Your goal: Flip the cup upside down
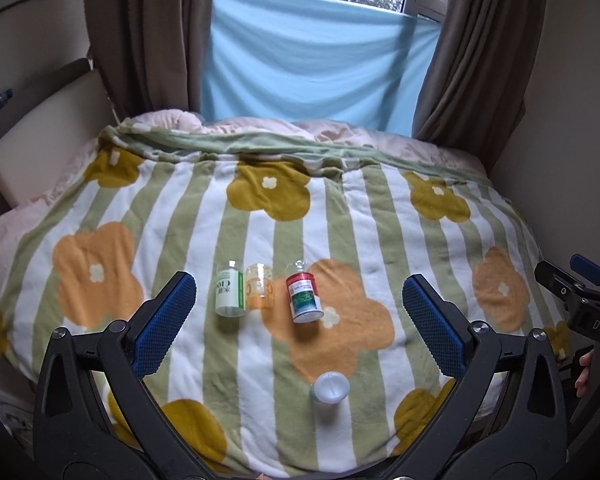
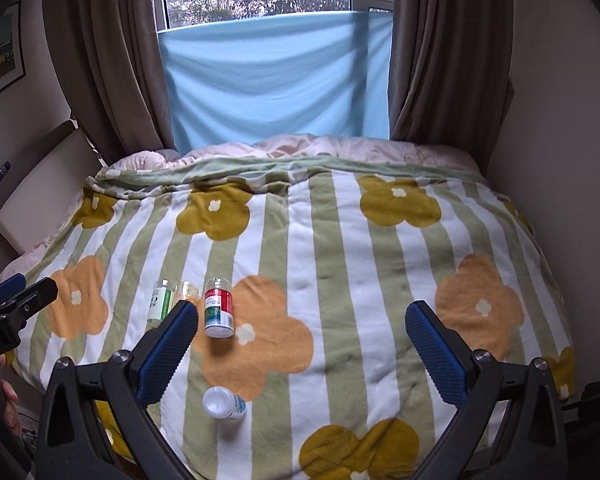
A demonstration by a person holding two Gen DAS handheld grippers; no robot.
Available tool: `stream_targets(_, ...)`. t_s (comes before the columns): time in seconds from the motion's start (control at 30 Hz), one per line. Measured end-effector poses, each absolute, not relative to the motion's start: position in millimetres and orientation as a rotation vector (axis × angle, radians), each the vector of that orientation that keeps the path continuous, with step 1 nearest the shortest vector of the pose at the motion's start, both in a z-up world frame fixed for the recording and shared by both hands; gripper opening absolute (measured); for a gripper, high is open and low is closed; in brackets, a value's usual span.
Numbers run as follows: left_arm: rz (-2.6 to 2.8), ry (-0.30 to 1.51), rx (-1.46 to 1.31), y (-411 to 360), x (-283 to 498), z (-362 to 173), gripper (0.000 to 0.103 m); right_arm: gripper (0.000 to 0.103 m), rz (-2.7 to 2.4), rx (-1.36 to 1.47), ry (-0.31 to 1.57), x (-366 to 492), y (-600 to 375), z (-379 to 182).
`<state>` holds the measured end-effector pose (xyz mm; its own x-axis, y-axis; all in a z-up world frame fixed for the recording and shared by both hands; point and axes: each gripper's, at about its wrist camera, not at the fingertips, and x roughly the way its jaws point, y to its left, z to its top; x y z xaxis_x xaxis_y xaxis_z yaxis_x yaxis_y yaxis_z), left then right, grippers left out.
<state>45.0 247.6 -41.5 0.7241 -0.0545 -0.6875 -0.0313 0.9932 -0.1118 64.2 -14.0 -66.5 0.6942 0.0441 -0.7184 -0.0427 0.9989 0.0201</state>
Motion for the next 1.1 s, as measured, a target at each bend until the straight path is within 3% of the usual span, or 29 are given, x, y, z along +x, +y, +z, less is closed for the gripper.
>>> stream_targets(0.23,0.015,0.691,-0.098,248,25,-30,0.103,0.103,0.053,-0.002,0.700,50,-9,-44)
stream_targets(1.1,0.020,0.643,-0.102,242,7,-26,0.103,0.103,0.041,-0.011,0.650,35,-11,-32)
